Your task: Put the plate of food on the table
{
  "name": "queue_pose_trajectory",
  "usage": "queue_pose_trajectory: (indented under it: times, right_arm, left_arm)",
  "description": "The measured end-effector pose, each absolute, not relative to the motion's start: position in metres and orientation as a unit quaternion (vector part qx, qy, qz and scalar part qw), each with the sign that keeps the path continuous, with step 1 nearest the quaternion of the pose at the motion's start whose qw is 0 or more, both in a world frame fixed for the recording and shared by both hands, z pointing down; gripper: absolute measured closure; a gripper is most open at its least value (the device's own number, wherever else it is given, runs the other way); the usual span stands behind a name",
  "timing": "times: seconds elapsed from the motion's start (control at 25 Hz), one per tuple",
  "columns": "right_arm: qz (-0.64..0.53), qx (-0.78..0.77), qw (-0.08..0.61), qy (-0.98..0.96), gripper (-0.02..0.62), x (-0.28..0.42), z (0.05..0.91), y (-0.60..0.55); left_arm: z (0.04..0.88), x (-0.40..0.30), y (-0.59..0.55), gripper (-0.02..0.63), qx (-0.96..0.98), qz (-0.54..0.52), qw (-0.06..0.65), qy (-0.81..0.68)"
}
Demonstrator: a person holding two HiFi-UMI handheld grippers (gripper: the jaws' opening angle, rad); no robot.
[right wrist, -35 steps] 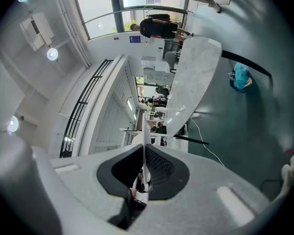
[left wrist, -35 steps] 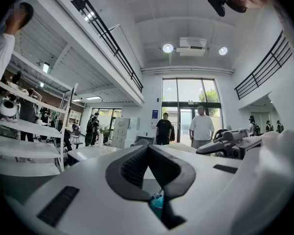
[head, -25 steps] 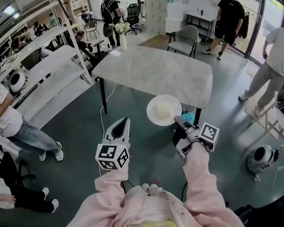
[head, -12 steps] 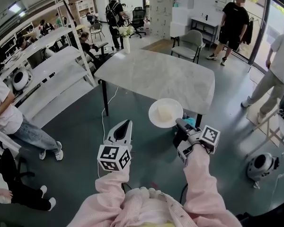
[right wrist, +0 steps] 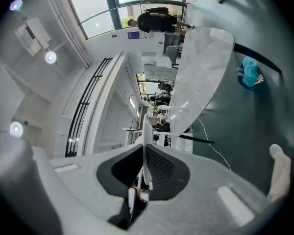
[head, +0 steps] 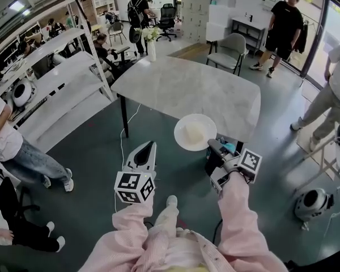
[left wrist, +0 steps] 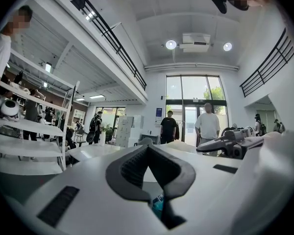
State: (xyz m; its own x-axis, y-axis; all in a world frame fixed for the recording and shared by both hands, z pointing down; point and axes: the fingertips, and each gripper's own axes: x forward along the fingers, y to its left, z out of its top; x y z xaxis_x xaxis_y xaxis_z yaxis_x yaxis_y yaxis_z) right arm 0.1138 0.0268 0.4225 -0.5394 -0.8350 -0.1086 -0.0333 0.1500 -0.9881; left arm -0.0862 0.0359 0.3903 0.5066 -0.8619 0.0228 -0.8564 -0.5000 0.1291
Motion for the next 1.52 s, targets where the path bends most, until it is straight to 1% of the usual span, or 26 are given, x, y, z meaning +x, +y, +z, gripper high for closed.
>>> queue_pose_trajectory:
  times: [0.36, 0.92, 1.52]
  right_arm:
    - [-0.565, -0.315, 0.358, 0.673, 0.577, 0.120, 0.426, -0.065]
    - [-0.553, -0.307, 0.383, 0.673, 0.574, 0.110, 0.420, -0.229]
    - [-0.554, -0.286, 0.410, 0.665, 0.574, 0.115, 0.430, -0.352]
  left_arm:
    - [0.398, -0.077, -0.062, 0.607, 0.867, -0.021, 0.072, -0.492]
    - [0.387, -0.096, -0.237, 0.607, 0.871, -0.027, 0.075, -0.486]
    - [0.404, -0.088, -0.353, 0.607, 0.872, -0.013, 0.091, -0.481]
